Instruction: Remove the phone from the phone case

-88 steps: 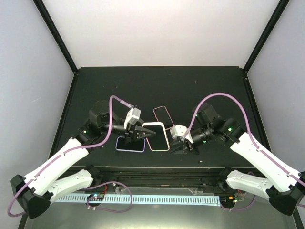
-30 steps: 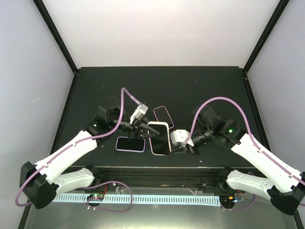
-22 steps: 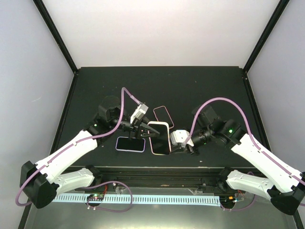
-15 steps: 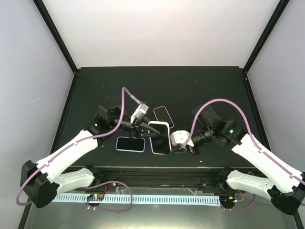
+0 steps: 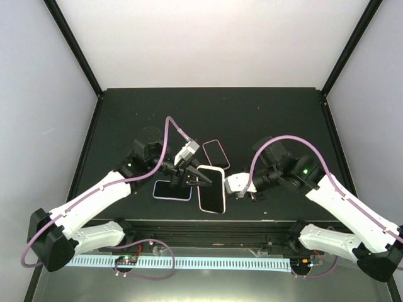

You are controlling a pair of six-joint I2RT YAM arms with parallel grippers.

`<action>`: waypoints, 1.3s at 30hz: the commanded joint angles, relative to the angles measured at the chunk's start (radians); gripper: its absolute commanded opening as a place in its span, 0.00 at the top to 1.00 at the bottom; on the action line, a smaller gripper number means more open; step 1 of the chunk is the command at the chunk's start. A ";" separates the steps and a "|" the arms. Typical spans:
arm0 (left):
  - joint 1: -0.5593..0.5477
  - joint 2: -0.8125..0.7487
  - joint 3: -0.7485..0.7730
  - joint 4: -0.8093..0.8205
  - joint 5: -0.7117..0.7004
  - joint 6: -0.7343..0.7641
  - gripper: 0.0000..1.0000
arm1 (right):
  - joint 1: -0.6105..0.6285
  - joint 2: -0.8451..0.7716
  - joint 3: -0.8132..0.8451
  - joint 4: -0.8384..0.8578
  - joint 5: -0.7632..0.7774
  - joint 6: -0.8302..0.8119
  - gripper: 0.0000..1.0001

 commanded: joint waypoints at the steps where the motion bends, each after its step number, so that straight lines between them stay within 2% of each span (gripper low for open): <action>1: -0.028 -0.010 0.050 0.035 0.127 -0.022 0.99 | -0.003 0.018 0.032 0.080 0.136 -0.002 0.82; 8: -0.027 -0.021 0.062 -0.007 0.105 0.015 0.98 | -0.018 -0.003 0.023 0.164 0.108 0.120 0.85; 11: -0.019 -0.030 0.084 -0.089 0.053 0.080 0.99 | -0.066 -0.023 0.035 0.171 0.037 0.171 0.85; 15: 0.008 -0.063 0.082 -0.104 -0.040 0.095 0.99 | -0.146 -0.044 0.047 0.178 -0.092 0.243 0.84; 19: 0.042 -0.119 0.063 -0.099 -0.186 0.103 0.98 | -0.171 -0.060 0.009 0.247 -0.131 0.372 0.74; 24: 0.051 -0.176 0.041 -0.126 -0.353 0.150 0.98 | -0.187 -0.073 -0.016 0.317 -0.153 0.565 0.57; 29: 0.057 -0.179 0.041 -0.127 -0.359 0.152 0.98 | -0.187 -0.084 -0.037 0.269 -0.232 0.550 0.46; 39: 0.064 -0.182 0.033 -0.094 -0.318 0.137 0.98 | -0.187 -0.062 -0.119 0.290 -0.290 0.526 0.50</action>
